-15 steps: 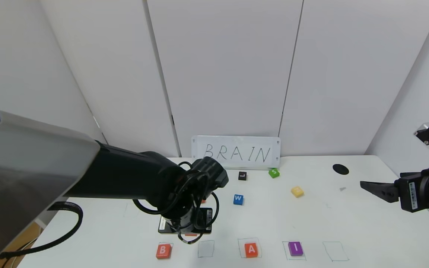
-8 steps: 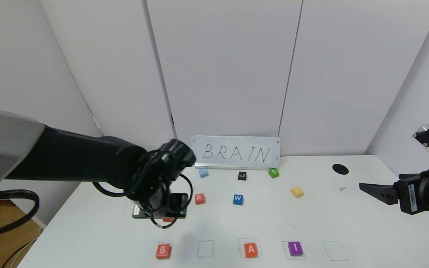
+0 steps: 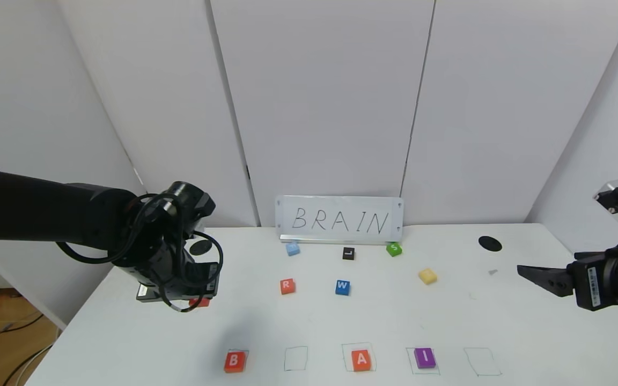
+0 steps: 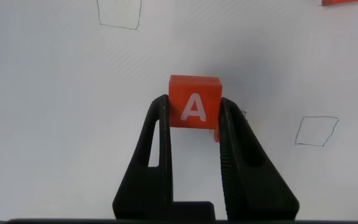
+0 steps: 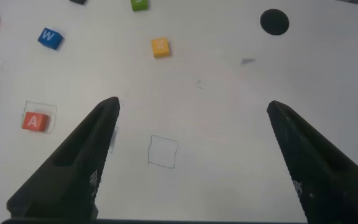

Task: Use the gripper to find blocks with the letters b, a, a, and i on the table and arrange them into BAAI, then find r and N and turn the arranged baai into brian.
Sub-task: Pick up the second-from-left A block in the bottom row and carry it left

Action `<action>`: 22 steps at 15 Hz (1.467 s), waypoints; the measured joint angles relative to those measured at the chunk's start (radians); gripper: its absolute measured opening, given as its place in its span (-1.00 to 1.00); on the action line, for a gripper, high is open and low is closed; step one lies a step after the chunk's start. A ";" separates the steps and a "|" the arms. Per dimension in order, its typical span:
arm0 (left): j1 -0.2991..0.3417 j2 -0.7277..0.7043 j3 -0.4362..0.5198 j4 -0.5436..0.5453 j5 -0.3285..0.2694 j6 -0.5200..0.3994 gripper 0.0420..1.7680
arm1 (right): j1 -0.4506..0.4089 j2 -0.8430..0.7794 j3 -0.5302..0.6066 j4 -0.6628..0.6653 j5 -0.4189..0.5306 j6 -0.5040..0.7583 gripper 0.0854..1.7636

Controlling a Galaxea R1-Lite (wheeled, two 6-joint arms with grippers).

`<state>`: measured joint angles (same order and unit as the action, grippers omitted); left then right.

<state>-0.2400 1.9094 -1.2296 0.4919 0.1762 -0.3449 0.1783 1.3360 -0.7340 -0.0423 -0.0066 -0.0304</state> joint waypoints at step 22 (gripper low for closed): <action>0.154 0.190 0.029 -0.204 -0.001 0.087 -0.48 | 0.007 -0.006 0.004 -0.002 0.001 0.000 0.94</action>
<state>-0.0864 2.0994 -1.2011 0.2881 0.1747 -0.2574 0.1855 1.3302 -0.7302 -0.0447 -0.0057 -0.0304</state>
